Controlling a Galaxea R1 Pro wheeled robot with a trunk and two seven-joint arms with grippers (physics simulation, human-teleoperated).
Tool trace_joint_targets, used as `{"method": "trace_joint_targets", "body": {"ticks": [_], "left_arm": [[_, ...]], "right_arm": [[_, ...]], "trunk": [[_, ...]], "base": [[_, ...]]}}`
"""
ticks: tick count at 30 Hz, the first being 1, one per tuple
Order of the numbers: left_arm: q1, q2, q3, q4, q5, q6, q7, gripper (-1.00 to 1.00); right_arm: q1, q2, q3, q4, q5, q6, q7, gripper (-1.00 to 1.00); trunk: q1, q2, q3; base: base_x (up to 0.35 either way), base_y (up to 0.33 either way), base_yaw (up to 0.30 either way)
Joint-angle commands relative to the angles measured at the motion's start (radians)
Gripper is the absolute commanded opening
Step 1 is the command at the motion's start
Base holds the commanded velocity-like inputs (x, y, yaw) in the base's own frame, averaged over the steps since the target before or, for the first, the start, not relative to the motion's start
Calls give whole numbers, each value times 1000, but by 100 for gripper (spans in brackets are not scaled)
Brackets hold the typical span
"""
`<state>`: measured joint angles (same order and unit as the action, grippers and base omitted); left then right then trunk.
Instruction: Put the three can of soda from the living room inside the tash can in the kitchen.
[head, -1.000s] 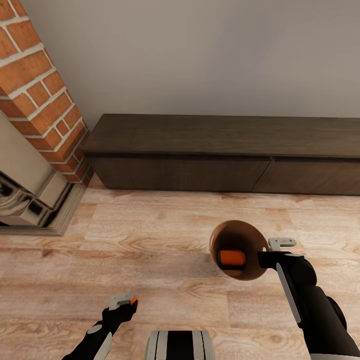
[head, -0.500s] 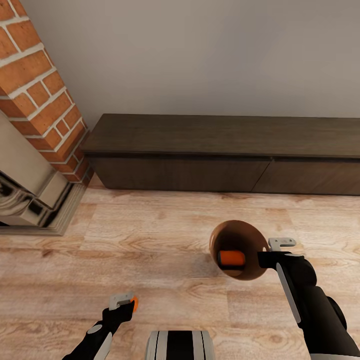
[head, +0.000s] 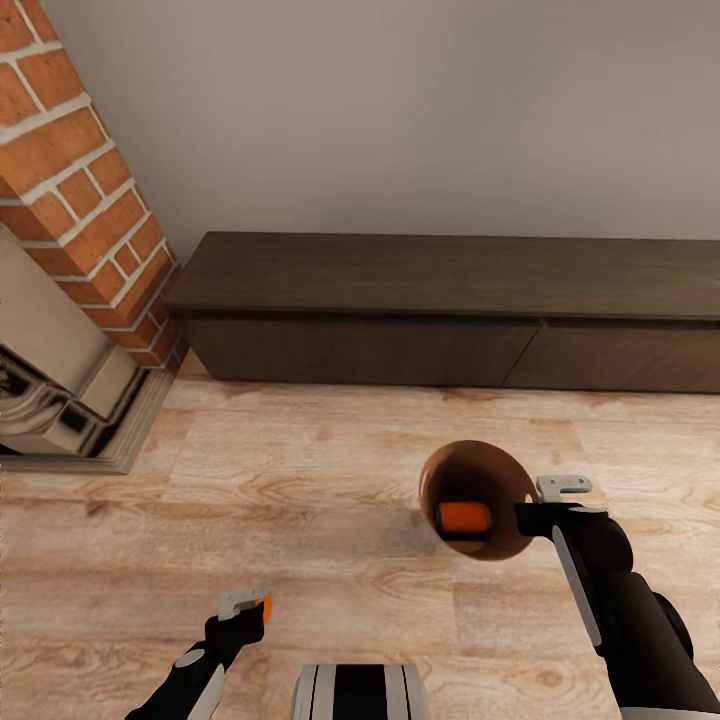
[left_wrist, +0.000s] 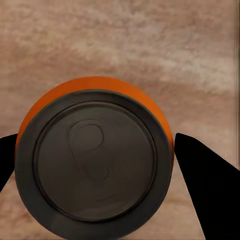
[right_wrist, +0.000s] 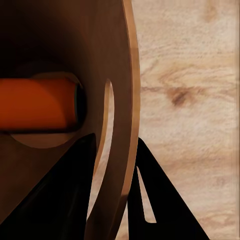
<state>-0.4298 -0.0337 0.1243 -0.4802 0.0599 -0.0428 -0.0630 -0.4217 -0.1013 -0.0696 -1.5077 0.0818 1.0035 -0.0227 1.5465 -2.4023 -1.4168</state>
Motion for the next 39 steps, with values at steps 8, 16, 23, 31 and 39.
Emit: {"method": "trace_joint_targets", "body": {"ticks": [8,16,23,31,39], "left_arm": [[0,0,0,0,-2,0,0,-100],[0,0,-1,0,-2,0,0,-100],[0,0,-1,0,-2,0,0,-100],[0,0,-2,0,-2,1,0,-100],[0,0,-2,0,-2,1,0,-100]], "right_arm": [[0,0,1,0,-8,0,3,-100],[0,0,2,0,-8,0,3,-100],[0,1,2,0,-8,0,3,-100],[0,2,2,0,-8,0,3,-100],[1,2,4,0,-8,0,3,-100]], "trunk": [[-31,56,25],[-62,112,50],[-88,161,73],[-119,217,107],[-150,273,145]], "base": [[0,0,0],[0,0,0],[0,0,0],[0,0,0],[0,0,0]]}}
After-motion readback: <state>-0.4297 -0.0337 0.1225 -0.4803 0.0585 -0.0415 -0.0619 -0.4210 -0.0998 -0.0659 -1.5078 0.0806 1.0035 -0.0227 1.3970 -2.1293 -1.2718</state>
